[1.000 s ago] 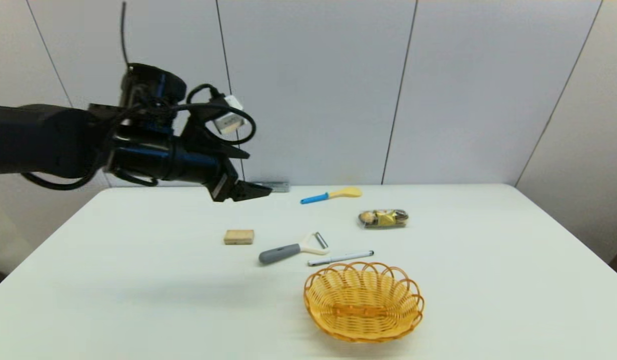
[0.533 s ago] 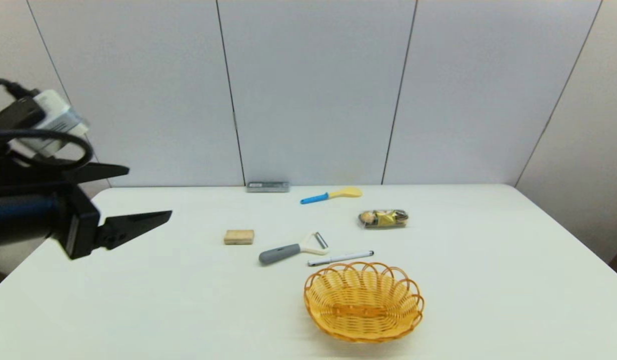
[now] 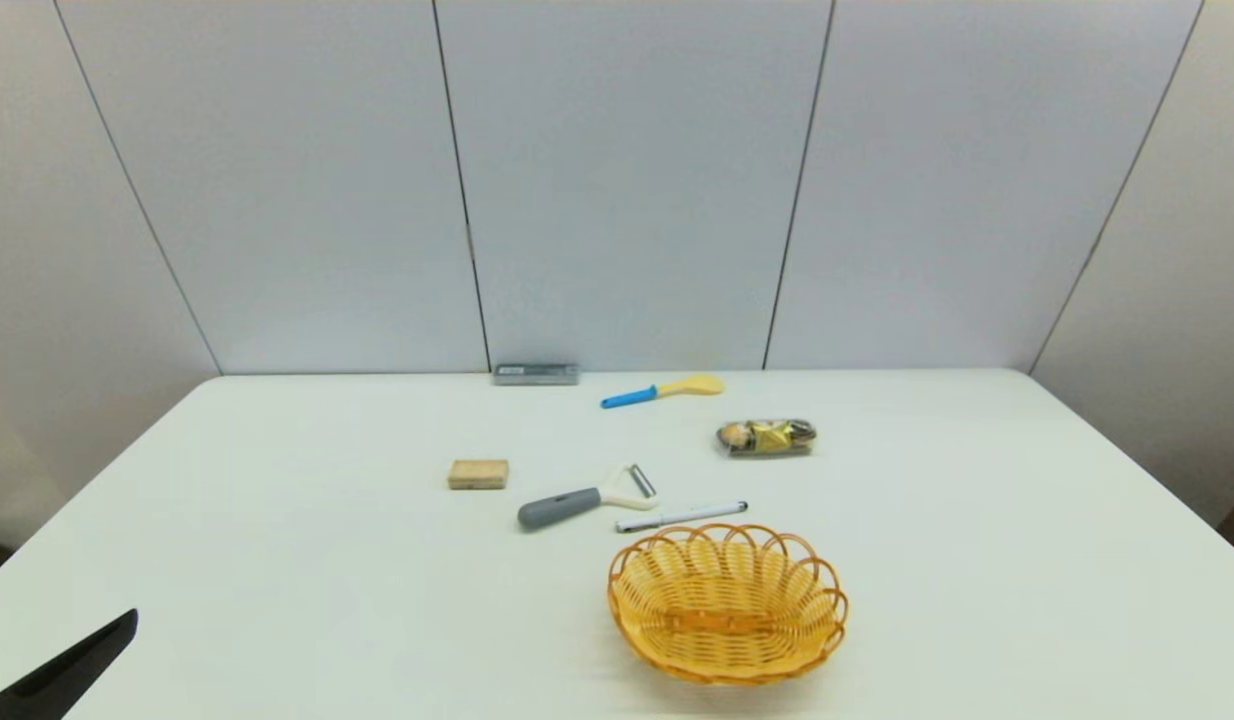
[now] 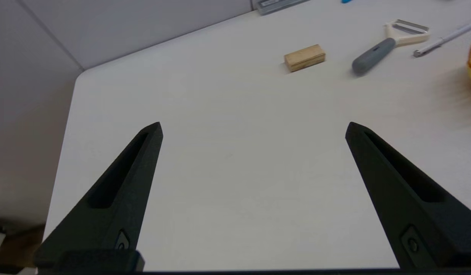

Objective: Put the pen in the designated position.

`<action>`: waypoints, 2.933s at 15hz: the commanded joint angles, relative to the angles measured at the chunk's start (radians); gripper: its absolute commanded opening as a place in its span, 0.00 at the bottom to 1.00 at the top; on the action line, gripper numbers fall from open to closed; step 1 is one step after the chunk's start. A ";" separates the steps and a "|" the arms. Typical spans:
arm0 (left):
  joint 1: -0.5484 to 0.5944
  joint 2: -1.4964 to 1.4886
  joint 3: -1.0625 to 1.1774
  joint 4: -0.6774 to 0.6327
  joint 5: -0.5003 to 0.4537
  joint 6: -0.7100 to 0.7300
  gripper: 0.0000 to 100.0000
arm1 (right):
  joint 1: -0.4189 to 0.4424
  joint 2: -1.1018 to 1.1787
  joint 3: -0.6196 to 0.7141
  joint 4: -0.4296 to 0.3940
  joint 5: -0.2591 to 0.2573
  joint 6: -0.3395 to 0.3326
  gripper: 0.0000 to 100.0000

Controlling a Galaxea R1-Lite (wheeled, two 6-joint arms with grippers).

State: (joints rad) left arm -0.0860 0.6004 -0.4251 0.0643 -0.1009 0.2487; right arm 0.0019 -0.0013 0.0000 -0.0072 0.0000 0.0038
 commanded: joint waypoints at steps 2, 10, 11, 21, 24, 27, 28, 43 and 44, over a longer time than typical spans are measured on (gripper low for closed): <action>0.086 -0.314 0.161 0.016 0.027 -0.063 1.00 | 0.000 0.001 0.002 0.000 0.000 0.001 1.00; 0.086 -0.571 0.358 0.039 0.030 -0.052 1.00 | 0.001 0.001 0.000 0.000 0.000 0.001 1.00; 0.086 -0.594 0.379 0.040 0.030 -0.052 1.00 | 0.001 0.001 0.002 0.000 0.000 0.001 1.00; 0.086 -0.600 0.425 -0.066 0.101 -0.250 1.00 | 0.001 0.001 0.000 0.000 0.000 -0.001 1.00; 0.086 -0.600 0.425 -0.066 0.101 -0.250 1.00 | 0.001 0.001 0.002 0.000 0.000 0.001 1.00; 0.086 -0.600 0.425 -0.066 0.101 -0.250 1.00 | 0.000 0.001 0.000 0.000 0.000 0.001 1.00; 0.086 -0.600 0.425 -0.066 0.101 -0.250 1.00 | 0.001 0.001 0.000 0.000 0.000 0.001 1.00; 0.086 -0.600 0.425 -0.066 0.101 -0.250 1.00 | 0.000 0.001 0.002 0.000 0.000 -0.007 1.00; 0.086 -0.600 0.425 -0.066 0.101 -0.250 1.00 | 0.000 0.001 0.002 0.000 0.000 -0.008 1.00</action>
State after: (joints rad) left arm 0.0000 -0.0023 0.0000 -0.0013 0.0000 -0.0017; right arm 0.0017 -0.0013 0.0000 -0.0070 0.0000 -0.0038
